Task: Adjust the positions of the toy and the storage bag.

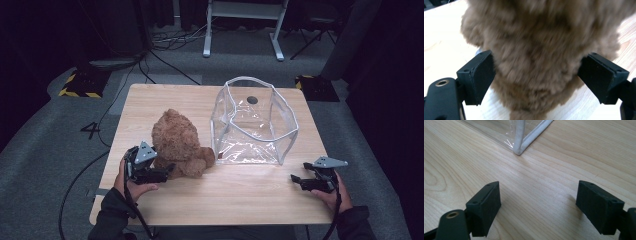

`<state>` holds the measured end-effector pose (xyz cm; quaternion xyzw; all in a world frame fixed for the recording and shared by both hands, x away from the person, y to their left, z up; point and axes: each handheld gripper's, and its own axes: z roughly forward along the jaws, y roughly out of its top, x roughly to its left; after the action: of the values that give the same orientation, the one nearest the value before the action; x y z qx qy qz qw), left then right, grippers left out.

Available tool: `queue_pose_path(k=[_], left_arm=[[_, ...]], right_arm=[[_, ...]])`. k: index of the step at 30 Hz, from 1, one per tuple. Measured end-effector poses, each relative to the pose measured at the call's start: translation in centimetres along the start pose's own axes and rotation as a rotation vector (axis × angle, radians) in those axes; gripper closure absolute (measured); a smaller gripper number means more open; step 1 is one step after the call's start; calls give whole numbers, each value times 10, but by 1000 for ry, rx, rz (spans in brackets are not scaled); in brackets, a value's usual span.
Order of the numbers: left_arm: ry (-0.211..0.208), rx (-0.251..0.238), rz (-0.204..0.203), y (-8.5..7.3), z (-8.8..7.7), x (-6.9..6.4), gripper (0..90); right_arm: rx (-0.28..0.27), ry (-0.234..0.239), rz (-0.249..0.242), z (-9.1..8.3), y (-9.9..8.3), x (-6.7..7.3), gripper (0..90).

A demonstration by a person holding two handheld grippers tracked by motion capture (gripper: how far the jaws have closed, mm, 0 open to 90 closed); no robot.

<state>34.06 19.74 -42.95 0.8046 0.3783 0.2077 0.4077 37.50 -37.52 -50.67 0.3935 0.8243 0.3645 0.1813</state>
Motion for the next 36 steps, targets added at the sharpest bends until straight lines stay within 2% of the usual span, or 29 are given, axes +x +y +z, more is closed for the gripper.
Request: queue_pose_path(k=[14,19,22,26,29,33,36], left_arm=[[-8,-28,14,16,10,-2,135],[-17,-71,-8,25,6,-1,135],[-23,-71,-21,29,10,0,123],[-36,-104,-28,31,16,2,105],[-52,-118,-47,32,22,3,76],[-59,-120,-38,33,27,1,6],[-42,-104,-17,35,28,-2,2]], right_arm=[[0,0,0,0,0,0,196],[0,0,0,0,0,0,196],[0,0,0,0,0,0,196],[0,0,0,0,0,0,196],[2,1,0,0,0,0,196],[3,1,0,0,0,0,196],[3,1,0,0,0,0,196]])
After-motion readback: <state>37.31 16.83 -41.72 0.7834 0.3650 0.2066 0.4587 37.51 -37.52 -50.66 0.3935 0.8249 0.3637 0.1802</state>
